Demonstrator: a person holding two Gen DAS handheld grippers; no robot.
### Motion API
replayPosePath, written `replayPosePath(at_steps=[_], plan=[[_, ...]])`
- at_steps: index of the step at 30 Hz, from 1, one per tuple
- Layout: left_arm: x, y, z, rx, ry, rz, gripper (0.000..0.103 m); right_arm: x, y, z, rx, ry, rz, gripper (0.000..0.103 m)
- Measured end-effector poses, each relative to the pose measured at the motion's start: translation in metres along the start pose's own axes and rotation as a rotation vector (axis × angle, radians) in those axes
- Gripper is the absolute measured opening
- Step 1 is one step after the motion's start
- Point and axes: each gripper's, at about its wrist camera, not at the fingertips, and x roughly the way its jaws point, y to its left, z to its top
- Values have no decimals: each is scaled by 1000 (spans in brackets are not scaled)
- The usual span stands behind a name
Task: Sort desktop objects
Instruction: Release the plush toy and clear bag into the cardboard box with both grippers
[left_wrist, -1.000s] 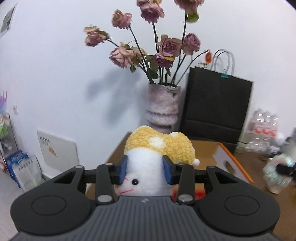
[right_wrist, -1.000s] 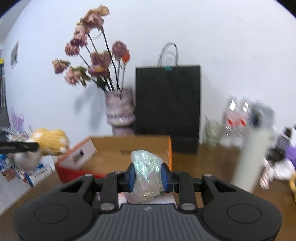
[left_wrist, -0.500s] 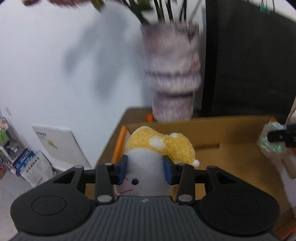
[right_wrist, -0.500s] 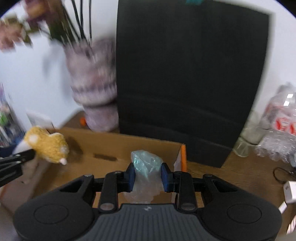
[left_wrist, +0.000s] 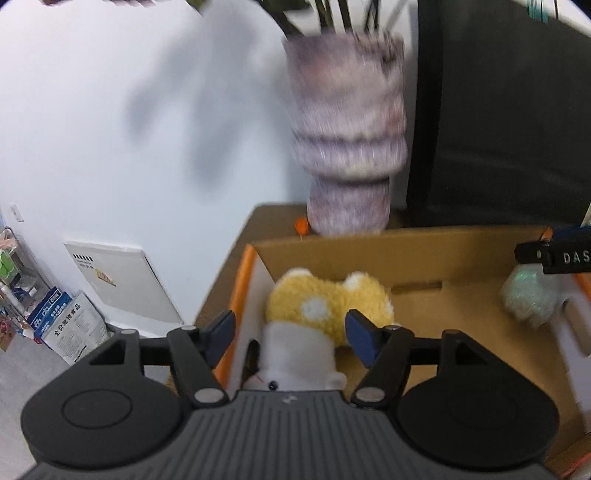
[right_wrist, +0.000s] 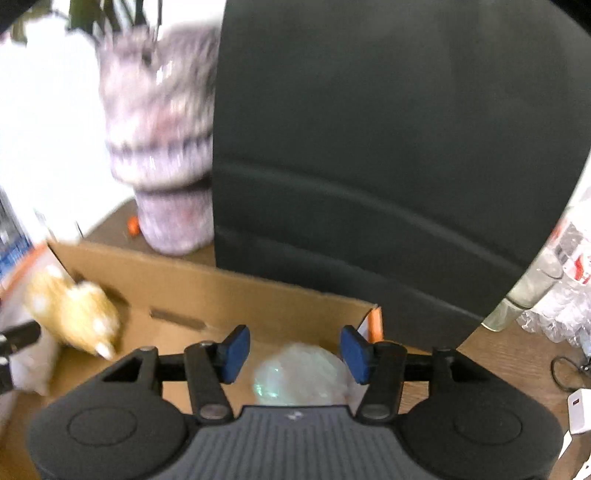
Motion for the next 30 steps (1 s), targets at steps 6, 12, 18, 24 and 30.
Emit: replayPosePath(at_steps=[6, 12, 18, 24, 30], plan=[[-55, 15, -5, -58, -32, -90, 89, -56, -4, -7, 5, -53, 48, 71], [-112, 20, -64, -91, -44, -166, 97, -113, 3, -66, 46, -112, 136, 78], [-173, 22, -127, -102, -114, -231, 102, -152, 36, -134, 14, -177, 159, 79], [-203, 29, -180, -142, -98, -269, 103, -193, 47, -194, 42, -244, 177, 84], [-209, 25, -221, -130, -44, -274, 103, -211, 44, -254, 131, -231, 209, 83]])
